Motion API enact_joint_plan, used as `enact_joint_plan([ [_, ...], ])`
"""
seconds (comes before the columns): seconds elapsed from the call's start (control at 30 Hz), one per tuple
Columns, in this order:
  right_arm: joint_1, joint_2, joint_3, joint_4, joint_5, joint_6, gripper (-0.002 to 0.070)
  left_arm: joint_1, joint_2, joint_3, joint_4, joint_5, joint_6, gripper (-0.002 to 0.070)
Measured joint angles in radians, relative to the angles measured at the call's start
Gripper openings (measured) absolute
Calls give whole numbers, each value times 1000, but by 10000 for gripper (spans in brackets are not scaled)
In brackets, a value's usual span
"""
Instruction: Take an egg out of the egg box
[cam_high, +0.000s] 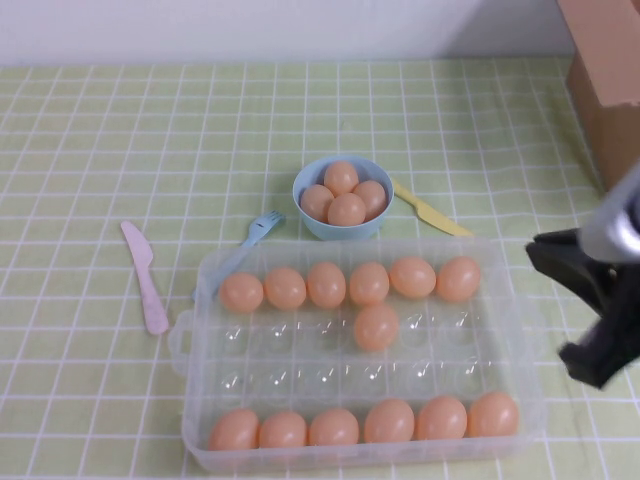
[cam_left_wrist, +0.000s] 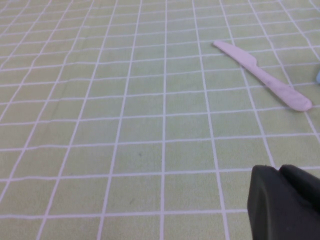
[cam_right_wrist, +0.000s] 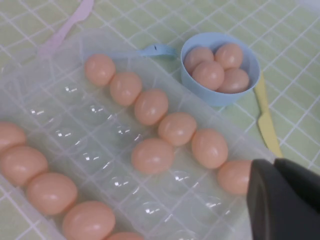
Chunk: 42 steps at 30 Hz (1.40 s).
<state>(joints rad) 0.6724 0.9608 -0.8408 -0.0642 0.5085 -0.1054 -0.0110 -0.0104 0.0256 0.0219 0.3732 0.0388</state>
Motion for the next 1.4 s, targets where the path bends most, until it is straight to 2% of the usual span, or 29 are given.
enact_joint_plan([
  [0.27, -24, -245, 273, -30, -156, 62, -16, 0, 0, 0, 0, 0, 0, -5],
  [0.43, -200, -418, 443, -41, -283, 73, -16, 0, 0, 0, 0, 0, 0, -4],
  [0.57, -389, -571, 571, -43, -388, 77, -16, 0, 0, 0, 0, 0, 0, -5],
  [0.83, -675, -870, 732, -30, -419, 77, -16, 0, 0, 0, 0, 0, 0, -5],
  [0.97, -707, -953, 775, -2, -410, 79, -17, 0, 0, 0, 0, 0, 0, -5],
  [1.23, -709, -967, 857, 38, -374, 82, -16, 0, 0, 0, 0, 0, 0, -5],
  [1.4, -709, -967, 866, 47, -279, 105, -16, 0, 0, 0, 0, 0, 0, -5],
])
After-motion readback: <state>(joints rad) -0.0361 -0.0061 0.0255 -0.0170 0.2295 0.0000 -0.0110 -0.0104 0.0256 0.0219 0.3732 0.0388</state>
